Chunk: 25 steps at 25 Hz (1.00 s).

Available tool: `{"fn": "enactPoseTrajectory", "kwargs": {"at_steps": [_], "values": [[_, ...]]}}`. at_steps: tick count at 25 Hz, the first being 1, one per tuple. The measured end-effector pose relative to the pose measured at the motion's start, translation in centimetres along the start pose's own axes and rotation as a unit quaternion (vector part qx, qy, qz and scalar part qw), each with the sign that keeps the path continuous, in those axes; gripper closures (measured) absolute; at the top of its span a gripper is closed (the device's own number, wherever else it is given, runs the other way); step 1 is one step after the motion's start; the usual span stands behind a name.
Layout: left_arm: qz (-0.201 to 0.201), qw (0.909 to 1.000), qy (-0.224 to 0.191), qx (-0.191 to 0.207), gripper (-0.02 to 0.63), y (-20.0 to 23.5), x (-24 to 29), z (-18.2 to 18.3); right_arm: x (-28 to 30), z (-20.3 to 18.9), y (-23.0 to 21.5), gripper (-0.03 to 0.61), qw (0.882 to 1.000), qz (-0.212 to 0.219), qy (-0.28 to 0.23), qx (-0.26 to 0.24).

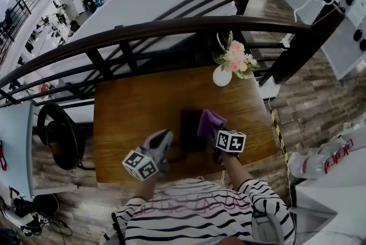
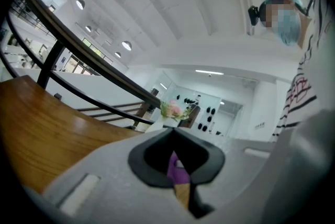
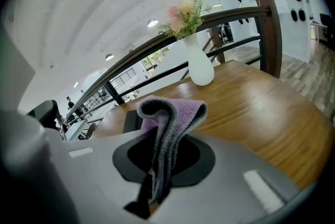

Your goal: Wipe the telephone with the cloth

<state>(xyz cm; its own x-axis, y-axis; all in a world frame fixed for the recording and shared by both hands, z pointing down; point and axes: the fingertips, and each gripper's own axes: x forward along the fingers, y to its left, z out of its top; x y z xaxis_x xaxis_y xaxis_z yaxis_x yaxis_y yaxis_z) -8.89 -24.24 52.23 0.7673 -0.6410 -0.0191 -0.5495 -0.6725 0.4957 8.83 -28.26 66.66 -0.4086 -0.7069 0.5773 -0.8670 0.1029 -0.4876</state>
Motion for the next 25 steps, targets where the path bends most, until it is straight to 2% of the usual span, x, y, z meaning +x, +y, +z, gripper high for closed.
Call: {"fn": "enactPoseTrajectory", "kwargs": {"at_steps": [6, 10, 13, 18, 25], "values": [[0.013, 0.9999, -0.009, 0.001, 0.614, -0.4, -1.0, 0.0, -1.5, 0.5, 6.4, 0.541, 0.996, 0.085, -0.026, -0.018], [0.029, 0.9994, -0.016, 0.002, 0.614, -0.3, -2.1, 0.0, -0.4, -1.5, 11.2, 0.541, 0.988, 0.151, 0.004, -0.033], [0.041, 0.9989, -0.022, 0.005, 0.614, -0.2, -3.0, 0.0, 1.1, -3.8, 13.1, 0.541, 0.983, 0.171, 0.037, -0.046], [0.051, 0.9984, -0.025, 0.005, 0.614, 0.0, -3.7, 0.1, 3.4, -6.4, 11.8, 0.541, 0.985, 0.142, 0.078, -0.051], [0.042, 0.9990, -0.019, -0.003, 0.614, -0.3, -3.0, -0.6, 2.2, -5.8, 5.2, 0.541, 0.995, 0.070, 0.065, -0.020]]}}
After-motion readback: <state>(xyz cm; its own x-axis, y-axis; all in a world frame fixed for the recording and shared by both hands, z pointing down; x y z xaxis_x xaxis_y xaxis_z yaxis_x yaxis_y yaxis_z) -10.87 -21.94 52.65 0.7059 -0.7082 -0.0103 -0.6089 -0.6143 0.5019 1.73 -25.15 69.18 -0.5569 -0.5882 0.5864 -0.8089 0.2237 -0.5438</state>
